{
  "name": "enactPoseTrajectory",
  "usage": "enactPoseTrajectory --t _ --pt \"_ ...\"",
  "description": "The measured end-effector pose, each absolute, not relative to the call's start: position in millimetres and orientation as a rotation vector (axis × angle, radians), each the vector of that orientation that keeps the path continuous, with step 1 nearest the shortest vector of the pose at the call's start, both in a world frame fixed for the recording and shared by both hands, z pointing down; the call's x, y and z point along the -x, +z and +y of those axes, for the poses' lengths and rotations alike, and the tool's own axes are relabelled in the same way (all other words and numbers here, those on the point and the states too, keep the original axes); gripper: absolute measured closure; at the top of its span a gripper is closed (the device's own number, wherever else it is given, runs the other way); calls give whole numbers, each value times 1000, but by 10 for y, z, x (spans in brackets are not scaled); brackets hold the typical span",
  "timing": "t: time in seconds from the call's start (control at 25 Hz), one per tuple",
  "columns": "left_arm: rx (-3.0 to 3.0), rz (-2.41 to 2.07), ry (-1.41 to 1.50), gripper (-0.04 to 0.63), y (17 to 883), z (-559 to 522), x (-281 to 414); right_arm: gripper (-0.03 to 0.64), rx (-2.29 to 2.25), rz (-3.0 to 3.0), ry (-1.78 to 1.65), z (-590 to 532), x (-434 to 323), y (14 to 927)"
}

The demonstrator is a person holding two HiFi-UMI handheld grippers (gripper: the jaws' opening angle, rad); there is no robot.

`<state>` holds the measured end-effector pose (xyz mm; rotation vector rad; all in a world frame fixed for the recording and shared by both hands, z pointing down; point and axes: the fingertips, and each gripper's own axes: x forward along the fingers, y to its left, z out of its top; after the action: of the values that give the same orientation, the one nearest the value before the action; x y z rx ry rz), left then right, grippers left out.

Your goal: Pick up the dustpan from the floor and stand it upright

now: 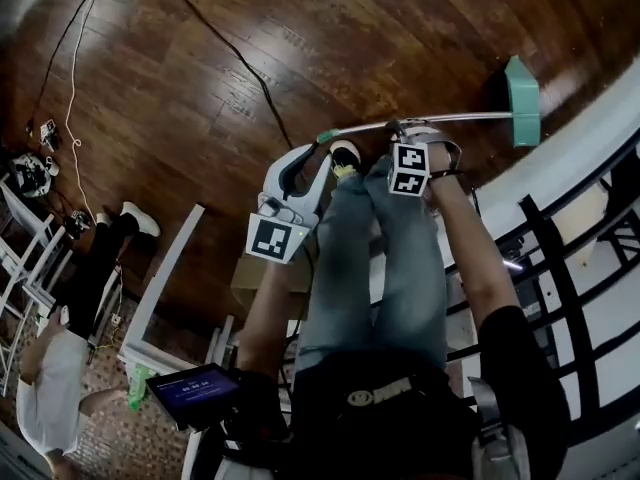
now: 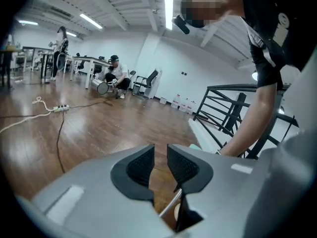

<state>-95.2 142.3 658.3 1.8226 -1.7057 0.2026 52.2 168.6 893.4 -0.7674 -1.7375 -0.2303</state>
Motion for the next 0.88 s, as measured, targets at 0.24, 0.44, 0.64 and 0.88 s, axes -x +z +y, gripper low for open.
enactPoseTrajectory --t 0.24,0.44,0.64,0.88 --pt "-1835 -1664 220 497 7357 1407 922 491 853 -1607 -311 1862 -681 9847" --pt "-1854 -1643 246 577 7675 1376 824 477 966 -1502 -450 1977 -777 10275" --pt "-1814 -1674 222 577 7780 1402 899 463 988 -1521 -490 2082 -717 10503" --pt "-1801 -1714 209 577 7755 1452 1010 475 1024 -1475 -494 2178 -825 10750"
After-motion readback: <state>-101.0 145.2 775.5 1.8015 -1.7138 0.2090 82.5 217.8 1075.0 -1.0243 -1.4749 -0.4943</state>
